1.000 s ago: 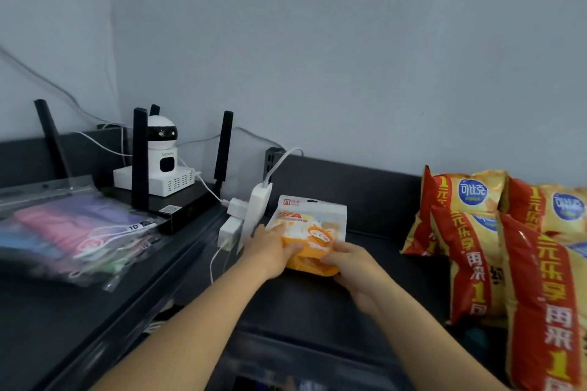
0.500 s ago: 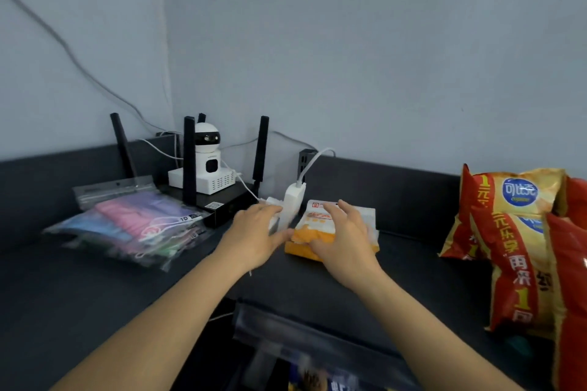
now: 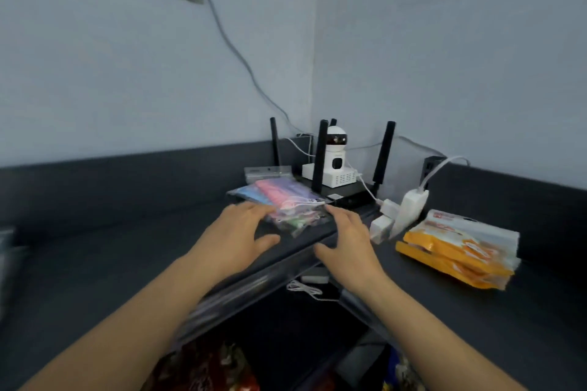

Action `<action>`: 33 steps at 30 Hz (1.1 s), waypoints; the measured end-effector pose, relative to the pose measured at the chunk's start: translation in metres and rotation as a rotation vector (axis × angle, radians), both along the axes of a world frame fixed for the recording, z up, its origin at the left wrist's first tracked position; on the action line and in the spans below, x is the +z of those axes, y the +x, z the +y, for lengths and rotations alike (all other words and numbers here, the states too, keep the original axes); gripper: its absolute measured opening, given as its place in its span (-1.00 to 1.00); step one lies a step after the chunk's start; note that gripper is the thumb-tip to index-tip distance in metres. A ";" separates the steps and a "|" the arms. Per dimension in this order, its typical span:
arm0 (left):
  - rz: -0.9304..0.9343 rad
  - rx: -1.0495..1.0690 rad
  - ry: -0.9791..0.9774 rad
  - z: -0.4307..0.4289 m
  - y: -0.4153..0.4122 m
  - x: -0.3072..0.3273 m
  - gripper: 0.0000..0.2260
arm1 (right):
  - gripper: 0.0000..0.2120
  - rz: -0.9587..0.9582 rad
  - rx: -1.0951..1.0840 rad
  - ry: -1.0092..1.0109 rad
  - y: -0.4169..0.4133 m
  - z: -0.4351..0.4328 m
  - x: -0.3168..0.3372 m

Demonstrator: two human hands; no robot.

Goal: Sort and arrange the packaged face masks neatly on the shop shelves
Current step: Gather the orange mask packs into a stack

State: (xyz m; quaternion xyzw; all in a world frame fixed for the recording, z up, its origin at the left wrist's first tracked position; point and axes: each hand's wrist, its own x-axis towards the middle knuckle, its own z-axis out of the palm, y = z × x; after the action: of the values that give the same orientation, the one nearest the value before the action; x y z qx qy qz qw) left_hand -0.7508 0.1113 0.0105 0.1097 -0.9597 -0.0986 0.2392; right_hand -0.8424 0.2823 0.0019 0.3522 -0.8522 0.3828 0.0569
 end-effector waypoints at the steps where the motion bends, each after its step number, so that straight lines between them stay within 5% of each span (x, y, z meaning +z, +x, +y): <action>1: 0.010 0.054 -0.013 -0.002 0.018 0.000 -0.48 | -0.37 -0.008 0.034 -0.003 0.008 -0.005 -0.001; 18: 0.071 0.954 -0.070 0.009 0.409 -0.009 -0.53 | -0.42 -0.130 0.817 -0.112 0.263 -0.132 -0.013; 33: 0.078 1.246 -0.022 0.022 0.701 -0.022 -0.50 | -0.40 -0.092 1.040 -0.038 0.517 -0.179 -0.012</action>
State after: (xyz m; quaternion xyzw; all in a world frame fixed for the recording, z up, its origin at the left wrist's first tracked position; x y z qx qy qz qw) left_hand -0.0503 0.1335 -0.0118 0.6427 -0.7070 0.0652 0.2879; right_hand -0.3257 0.1028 -0.0099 0.7105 -0.5592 0.3911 -0.1718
